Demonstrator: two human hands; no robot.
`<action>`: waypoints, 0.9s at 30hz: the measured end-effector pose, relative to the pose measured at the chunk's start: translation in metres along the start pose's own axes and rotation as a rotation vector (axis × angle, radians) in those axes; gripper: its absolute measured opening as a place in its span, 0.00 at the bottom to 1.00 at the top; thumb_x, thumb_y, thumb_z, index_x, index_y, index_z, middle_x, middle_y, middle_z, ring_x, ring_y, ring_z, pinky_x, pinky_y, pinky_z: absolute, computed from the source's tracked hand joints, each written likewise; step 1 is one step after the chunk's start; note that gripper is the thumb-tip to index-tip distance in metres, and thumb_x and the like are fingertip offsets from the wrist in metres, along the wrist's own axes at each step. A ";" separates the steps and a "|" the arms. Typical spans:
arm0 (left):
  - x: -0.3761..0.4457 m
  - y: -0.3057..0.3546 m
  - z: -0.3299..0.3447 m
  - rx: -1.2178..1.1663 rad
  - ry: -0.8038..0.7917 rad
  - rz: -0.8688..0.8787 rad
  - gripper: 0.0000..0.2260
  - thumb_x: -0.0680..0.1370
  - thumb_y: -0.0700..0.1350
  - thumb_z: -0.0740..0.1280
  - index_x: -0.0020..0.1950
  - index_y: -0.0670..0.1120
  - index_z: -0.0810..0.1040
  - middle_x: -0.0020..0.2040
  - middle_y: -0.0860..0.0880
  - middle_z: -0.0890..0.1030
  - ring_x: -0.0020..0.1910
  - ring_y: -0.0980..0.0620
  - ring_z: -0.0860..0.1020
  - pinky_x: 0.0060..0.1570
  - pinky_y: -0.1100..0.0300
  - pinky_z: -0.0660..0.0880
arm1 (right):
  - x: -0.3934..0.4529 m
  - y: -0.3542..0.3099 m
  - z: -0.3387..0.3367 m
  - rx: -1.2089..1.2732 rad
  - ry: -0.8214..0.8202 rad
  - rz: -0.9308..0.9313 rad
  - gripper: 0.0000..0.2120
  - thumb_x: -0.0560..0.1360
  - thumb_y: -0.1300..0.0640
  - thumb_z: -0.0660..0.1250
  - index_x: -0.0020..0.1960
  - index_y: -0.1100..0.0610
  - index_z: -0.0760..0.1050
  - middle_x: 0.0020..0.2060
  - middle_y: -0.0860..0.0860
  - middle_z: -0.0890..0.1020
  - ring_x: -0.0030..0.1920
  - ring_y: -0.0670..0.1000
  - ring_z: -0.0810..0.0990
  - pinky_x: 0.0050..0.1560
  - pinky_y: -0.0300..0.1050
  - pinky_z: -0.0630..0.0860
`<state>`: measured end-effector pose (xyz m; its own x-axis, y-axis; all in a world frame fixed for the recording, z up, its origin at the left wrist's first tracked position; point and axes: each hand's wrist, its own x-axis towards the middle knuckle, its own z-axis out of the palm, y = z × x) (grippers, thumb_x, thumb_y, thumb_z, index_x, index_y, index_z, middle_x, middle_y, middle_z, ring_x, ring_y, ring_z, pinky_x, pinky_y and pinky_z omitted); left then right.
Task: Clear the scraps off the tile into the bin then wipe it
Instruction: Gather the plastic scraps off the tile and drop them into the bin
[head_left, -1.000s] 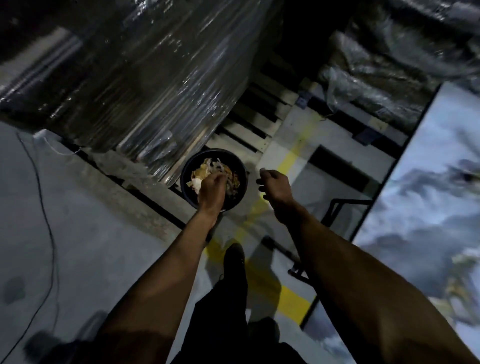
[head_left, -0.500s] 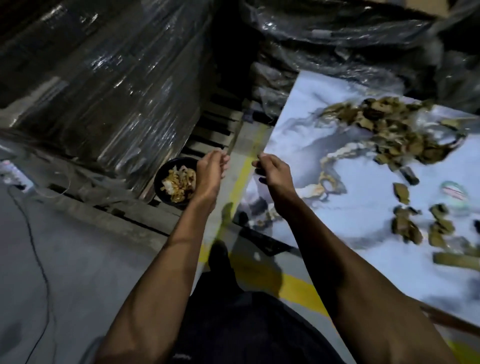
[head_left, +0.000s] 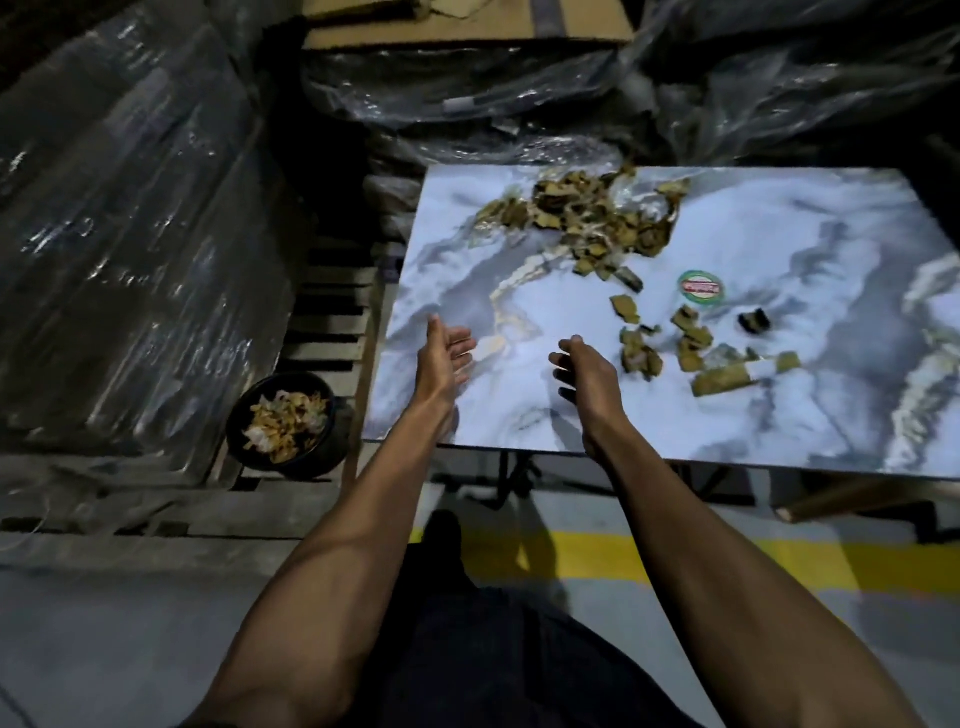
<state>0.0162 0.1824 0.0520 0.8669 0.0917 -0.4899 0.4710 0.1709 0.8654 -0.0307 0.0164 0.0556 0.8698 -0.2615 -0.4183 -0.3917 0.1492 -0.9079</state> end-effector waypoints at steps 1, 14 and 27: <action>0.003 -0.004 0.007 0.034 0.001 0.013 0.28 0.83 0.60 0.48 0.67 0.39 0.73 0.68 0.41 0.74 0.66 0.41 0.72 0.62 0.48 0.69 | 0.002 0.001 -0.010 -0.009 0.034 -0.004 0.18 0.83 0.49 0.56 0.65 0.59 0.74 0.64 0.56 0.77 0.63 0.54 0.75 0.61 0.48 0.70; 0.091 -0.026 0.084 1.022 -0.185 0.467 0.27 0.81 0.61 0.53 0.78 0.52 0.57 0.80 0.51 0.51 0.79 0.51 0.47 0.76 0.49 0.44 | 0.061 0.005 -0.126 -0.634 0.713 -0.271 0.30 0.71 0.43 0.65 0.68 0.58 0.73 0.70 0.58 0.72 0.71 0.58 0.68 0.70 0.55 0.65; 0.180 0.001 0.104 0.972 -0.103 0.499 0.32 0.74 0.59 0.55 0.74 0.44 0.65 0.77 0.43 0.62 0.76 0.45 0.58 0.74 0.52 0.54 | 0.135 0.025 -0.079 -0.784 0.677 -0.159 0.32 0.71 0.38 0.59 0.68 0.58 0.68 0.65 0.59 0.73 0.67 0.61 0.70 0.68 0.59 0.64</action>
<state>0.1896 0.0967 -0.0245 0.9839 -0.1546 -0.0893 -0.0486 -0.7131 0.6993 0.0536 -0.0906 -0.0257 0.6736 -0.7391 -0.0007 -0.5827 -0.5304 -0.6157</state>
